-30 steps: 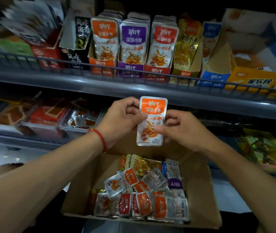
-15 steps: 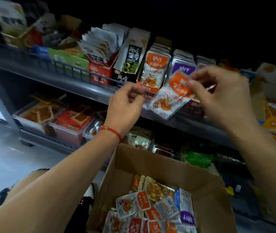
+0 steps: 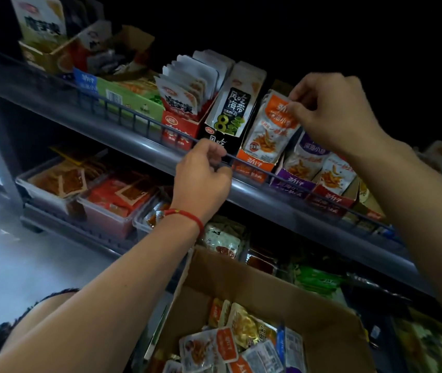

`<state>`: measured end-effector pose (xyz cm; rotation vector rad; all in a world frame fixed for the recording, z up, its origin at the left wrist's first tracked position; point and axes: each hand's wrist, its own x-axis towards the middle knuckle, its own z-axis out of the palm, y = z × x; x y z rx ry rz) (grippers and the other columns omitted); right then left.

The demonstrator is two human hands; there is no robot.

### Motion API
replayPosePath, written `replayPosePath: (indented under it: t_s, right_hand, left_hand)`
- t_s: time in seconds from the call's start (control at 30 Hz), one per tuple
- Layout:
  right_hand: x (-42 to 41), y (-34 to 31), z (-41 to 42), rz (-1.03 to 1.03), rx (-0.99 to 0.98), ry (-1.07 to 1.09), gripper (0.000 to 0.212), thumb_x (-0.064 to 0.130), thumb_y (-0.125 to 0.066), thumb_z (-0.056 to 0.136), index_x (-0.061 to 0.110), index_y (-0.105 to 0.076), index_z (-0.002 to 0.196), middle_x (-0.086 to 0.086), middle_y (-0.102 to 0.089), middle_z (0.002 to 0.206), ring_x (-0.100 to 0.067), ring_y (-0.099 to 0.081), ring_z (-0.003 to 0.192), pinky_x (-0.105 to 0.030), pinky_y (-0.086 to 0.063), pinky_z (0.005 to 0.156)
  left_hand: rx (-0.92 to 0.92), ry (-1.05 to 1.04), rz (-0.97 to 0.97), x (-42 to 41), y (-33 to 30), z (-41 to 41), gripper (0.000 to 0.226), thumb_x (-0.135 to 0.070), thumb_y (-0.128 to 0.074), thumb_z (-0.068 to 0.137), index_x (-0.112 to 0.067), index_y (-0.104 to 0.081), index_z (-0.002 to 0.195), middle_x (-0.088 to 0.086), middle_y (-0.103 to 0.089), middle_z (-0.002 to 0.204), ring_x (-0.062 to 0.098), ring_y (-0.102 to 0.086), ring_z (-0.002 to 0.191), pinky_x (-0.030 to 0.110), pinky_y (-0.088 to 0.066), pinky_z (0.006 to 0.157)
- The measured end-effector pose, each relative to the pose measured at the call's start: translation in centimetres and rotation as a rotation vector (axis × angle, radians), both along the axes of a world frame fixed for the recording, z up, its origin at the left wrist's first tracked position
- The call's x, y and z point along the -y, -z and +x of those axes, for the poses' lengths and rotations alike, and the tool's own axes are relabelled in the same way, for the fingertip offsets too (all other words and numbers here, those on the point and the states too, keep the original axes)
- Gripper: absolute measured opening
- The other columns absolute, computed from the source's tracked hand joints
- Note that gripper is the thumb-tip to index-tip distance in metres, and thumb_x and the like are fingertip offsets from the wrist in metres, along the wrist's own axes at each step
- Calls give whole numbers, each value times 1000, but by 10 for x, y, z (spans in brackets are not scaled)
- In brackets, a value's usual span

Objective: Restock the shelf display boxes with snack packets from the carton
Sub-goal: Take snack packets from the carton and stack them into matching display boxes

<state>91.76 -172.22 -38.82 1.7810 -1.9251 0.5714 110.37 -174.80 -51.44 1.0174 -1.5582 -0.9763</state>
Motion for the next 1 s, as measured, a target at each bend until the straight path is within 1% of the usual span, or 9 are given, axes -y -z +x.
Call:
replayPosePath:
  t_s: [0.1, 0.2, 0.27, 0.43, 0.57, 0.67, 0.73, 0.87, 1.0]
  right_hand:
    - [9, 8, 3, 58, -37, 29, 16, 27, -65, 99, 19, -67, 113, -3, -70, 103, -19, -66, 95, -44, -58, 82]
    - [16, 11, 3, 75, -120, 79, 17, 27, -65, 99, 17, -70, 112, -6, -71, 107, -22, -66, 95, -37, -53, 74]
    - [19, 12, 1, 51, -179, 103, 19, 28, -65, 99, 16, -71, 113, -8, -71, 107, -25, -67, 95, -37, -51, 72]
    - [24, 13, -1, 3, -217, 98, 17, 24, -68, 97, 15, -73, 111, -10, -71, 110, -30, -68, 97, -45, -57, 74]
    - [20, 14, 0, -55, -238, 79, 16, 25, -66, 98, 16, -71, 110, -9, -68, 114, -31, -66, 99, -41, -54, 72]
    - [-3, 19, 8, -109, -244, 44, 16, 25, -62, 100, 17, -70, 112, -6, -67, 113, -27, -65, 98, -33, -46, 70]
    - [-29, 30, 17, -111, -206, -27, 15, 24, -61, 99, 18, -69, 110, -3, -68, 109, -23, -65, 94, -32, -49, 71]
    - [-89, 71, 24, 52, -98, -71, 14, 28, -55, 97, 23, -65, 106, 3, -68, 102, -20, -64, 86, -39, -56, 70]
    - [-146, 121, 8, 349, 33, 40, 13, 33, -52, 99, 32, -63, 107, 13, -65, 100, -9, -63, 84, -31, -56, 69]
  left_hand:
    - [-16, 12, -5, 0, -1, 0, 23, -6, -62, 88, -16, -63, 108, -2, -64, 100, 12, -63, 92, 19, -51, 79]
    - [-21, 24, -3, -1, -1, 0, 22, -6, -63, 89, -16, -62, 109, -2, -63, 100, 14, -62, 91, 24, -52, 81]
    - [-26, 29, 5, -1, -1, 0, 22, -7, -64, 89, -17, -62, 109, -3, -62, 100, 13, -60, 90, 23, -51, 80]
    - [-18, 41, -2, -2, -1, 0, 23, -7, -64, 89, -18, -61, 109, -5, -60, 98, 7, -57, 85, 18, -48, 75]
    - [11, 60, -16, -4, 0, -1, 23, -8, -64, 88, -18, -61, 109, -3, -63, 101, 12, -58, 85, 25, -50, 79]
    - [44, 99, -45, -10, 0, -2, 22, -5, -62, 88, -18, -62, 105, -6, -62, 96, 8, -58, 84, 17, -46, 76]
    - [92, 128, -66, -16, 2, -3, 21, -4, -62, 87, -19, -62, 102, -8, -61, 93, 4, -56, 78, 11, -42, 69]
    - [200, 214, -100, -33, 14, -9, 21, -4, -63, 85, -20, -62, 98, -7, -63, 94, 3, -57, 82, 7, -41, 68]
    - [301, 343, -93, -58, 30, -21, 22, -3, -64, 84, -23, -63, 94, -10, -62, 91, -1, -57, 79, 2, -39, 67]
